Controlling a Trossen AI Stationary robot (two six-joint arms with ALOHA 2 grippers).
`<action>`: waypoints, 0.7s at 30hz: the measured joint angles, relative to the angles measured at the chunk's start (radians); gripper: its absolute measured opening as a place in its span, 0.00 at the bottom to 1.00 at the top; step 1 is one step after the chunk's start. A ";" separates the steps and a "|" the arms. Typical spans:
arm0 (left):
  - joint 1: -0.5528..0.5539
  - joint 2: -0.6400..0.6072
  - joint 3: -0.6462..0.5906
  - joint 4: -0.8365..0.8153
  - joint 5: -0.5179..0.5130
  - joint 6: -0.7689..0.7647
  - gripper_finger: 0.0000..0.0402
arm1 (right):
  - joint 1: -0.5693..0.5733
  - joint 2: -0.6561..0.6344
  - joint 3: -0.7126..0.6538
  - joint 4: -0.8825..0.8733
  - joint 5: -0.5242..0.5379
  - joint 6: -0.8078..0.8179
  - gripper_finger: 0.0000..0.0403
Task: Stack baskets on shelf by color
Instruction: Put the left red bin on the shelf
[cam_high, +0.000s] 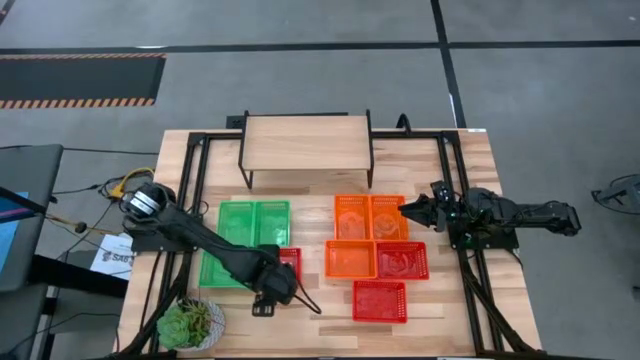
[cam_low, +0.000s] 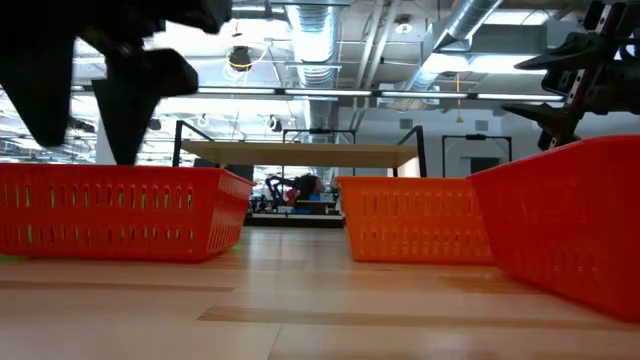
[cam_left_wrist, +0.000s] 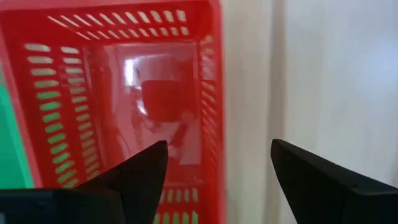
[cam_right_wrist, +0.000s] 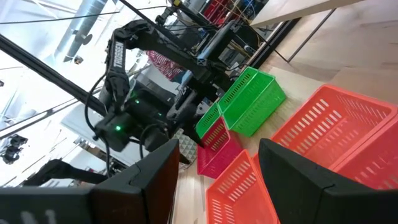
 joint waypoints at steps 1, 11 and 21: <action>0.005 0.010 0.000 0.002 -0.011 0.000 0.68 | 0.000 0.000 0.000 0.000 0.000 0.000 0.61; 0.025 0.034 -0.018 0.011 -0.008 -0.001 0.54 | 0.000 0.000 0.000 -0.001 -0.001 -0.001 0.61; 0.024 0.034 -0.018 0.109 0.029 -0.008 0.10 | 0.000 0.000 0.000 -0.001 -0.003 -0.003 0.61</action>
